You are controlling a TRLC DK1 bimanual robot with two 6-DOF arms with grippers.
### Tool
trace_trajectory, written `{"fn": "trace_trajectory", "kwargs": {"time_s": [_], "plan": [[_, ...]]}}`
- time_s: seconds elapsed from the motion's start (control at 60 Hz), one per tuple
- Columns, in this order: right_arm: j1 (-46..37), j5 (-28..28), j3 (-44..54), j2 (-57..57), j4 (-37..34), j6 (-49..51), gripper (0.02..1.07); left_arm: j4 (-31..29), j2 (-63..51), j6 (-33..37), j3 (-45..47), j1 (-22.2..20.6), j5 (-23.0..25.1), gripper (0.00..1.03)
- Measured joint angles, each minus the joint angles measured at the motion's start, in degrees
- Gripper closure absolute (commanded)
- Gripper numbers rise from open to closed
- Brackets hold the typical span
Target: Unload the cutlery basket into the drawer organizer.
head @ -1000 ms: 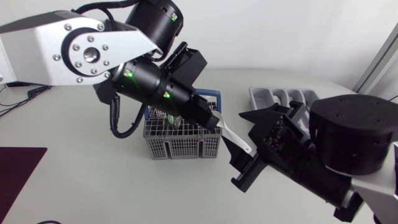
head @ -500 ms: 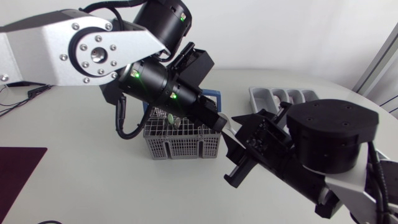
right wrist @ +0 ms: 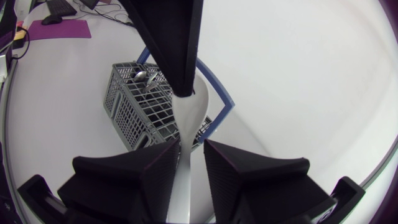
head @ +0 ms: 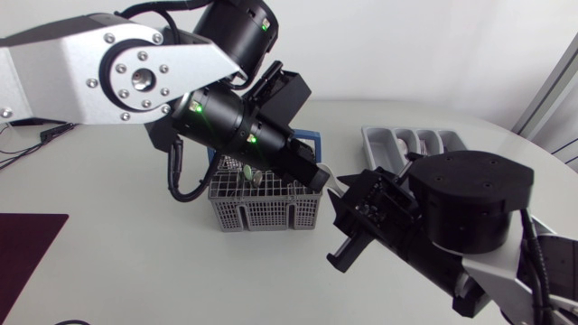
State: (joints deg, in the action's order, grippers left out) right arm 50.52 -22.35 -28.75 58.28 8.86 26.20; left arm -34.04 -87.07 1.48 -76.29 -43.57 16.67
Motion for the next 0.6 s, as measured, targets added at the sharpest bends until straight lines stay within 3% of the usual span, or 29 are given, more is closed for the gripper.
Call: {"fn": "trace_trajectory", "kwargs": {"time_s": [0.1, 0.367, 0.433, 0.5, 0.583, 0.6], "plan": [[0.00, 0.00, 0.00, 0.17, 0.00, 0.00, 0.94, 0.04, 0.00, -0.02, 0.00, 0.00, 0.02, 0.88], [0.00, -0.02, 0.00, 0.31, 0.00, 0.00, 0.96, 0.00, 0.00, -0.02, 0.00, 0.00, 0.00, 0.88], [0.00, -0.02, 0.00, 0.31, 0.00, 0.00, 0.96, 0.00, 0.00, -0.02, 0.00, 0.00, 0.00, 0.77], [0.00, -0.02, 0.00, 0.31, 0.00, 0.00, 0.96, -0.09, 0.00, -0.02, 0.00, -0.02, 0.20, 0.46], [0.00, 0.02, 0.00, 0.31, -0.31, 0.00, 0.96, -0.26, 0.00, -0.02, -0.02, -0.04, 0.46, 0.18], [0.00, 0.07, 0.00, 0.31, -0.57, 0.02, 0.96, -0.26, 0.00, -0.02, -0.07, -0.04, 0.48, 0.17]]}}
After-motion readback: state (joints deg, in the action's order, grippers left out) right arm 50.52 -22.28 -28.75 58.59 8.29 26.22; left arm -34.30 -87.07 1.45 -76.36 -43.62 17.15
